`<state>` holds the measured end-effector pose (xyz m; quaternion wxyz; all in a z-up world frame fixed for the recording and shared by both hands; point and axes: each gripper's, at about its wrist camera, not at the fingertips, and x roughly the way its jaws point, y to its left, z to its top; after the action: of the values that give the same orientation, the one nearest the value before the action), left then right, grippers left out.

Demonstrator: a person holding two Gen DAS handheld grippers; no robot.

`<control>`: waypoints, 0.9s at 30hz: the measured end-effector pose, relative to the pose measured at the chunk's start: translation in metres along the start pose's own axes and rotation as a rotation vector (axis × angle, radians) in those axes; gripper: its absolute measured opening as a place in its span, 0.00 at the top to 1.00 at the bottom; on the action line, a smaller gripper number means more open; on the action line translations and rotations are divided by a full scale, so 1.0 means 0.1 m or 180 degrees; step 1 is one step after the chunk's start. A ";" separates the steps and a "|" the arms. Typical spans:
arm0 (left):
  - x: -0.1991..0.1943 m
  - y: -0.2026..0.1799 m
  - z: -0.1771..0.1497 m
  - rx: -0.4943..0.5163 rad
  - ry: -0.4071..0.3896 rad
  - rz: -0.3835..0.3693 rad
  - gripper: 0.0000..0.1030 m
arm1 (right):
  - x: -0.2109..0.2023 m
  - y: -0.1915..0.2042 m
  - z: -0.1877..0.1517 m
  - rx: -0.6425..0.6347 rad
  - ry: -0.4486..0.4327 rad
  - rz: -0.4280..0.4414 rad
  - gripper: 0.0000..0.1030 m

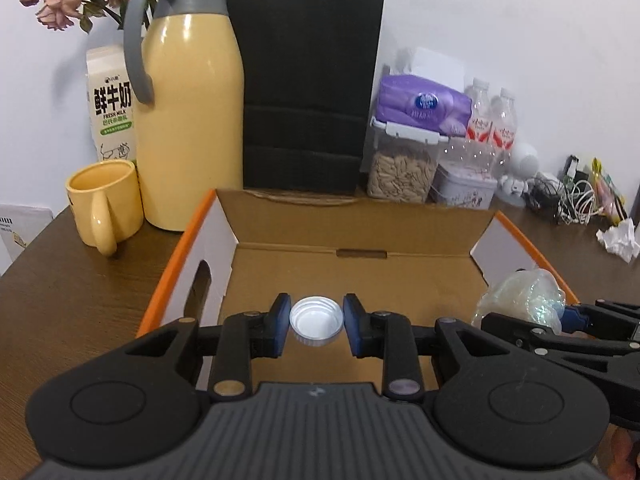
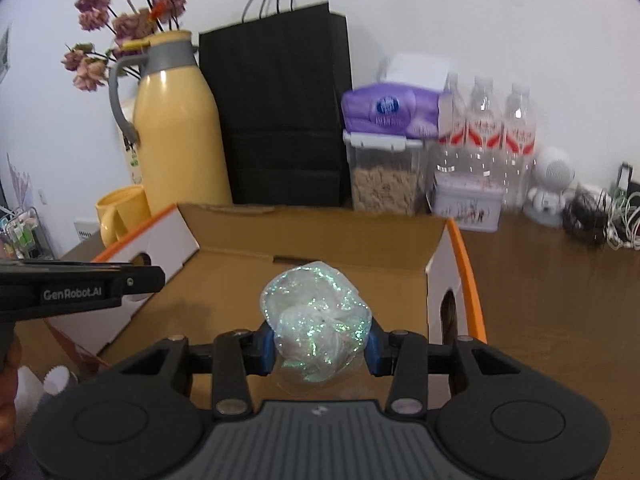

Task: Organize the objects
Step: 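Release the bag and the cap into the cardboard box with both grippers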

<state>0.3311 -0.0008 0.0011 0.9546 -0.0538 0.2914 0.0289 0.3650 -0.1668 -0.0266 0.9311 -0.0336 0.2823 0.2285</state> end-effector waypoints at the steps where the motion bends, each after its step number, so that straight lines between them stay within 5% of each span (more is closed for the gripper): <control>1: 0.00 0.00 -0.01 0.0017 0.0003 0.0004 0.72 | 0.00 0.00 -0.02 0.0002 0.0014 -0.0007 0.60; 3: -0.01 -0.02 0.00 0.0041 -0.0011 0.0017 0.66 | -0.02 0.01 -0.03 0.0006 0.0017 -0.0013 0.58; 4: -0.02 -0.02 0.00 0.0060 -0.0014 0.0019 0.52 | -0.03 0.01 -0.03 0.0010 0.0013 -0.0012 0.54; 6: -0.06 -0.04 -0.01 0.0094 -0.0066 0.0032 0.37 | -0.04 0.01 -0.02 0.0017 0.0000 -0.0027 0.47; 9: -0.12 -0.06 0.01 0.0113 -0.0165 0.0060 0.08 | -0.08 0.01 -0.01 0.0022 -0.0034 -0.0033 0.27; 11: -0.16 -0.07 0.02 0.0107 -0.0245 0.0059 0.00 | -0.11 0.01 0.00 0.0021 -0.0075 -0.0058 0.08; 13: -0.19 -0.07 0.04 0.0079 -0.0294 0.0040 0.00 | -0.15 -0.01 0.01 0.0034 -0.0105 -0.0053 0.00; 27: -0.57 -0.07 0.09 0.0045 -0.0520 -0.0063 0.00 | -0.45 -0.04 0.07 0.0008 -0.0299 -0.0113 0.00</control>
<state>0.2893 -0.0084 0.0410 0.9758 -0.0474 0.2122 0.0218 0.3369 -0.1872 0.0038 0.9473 -0.0267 0.2379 0.2129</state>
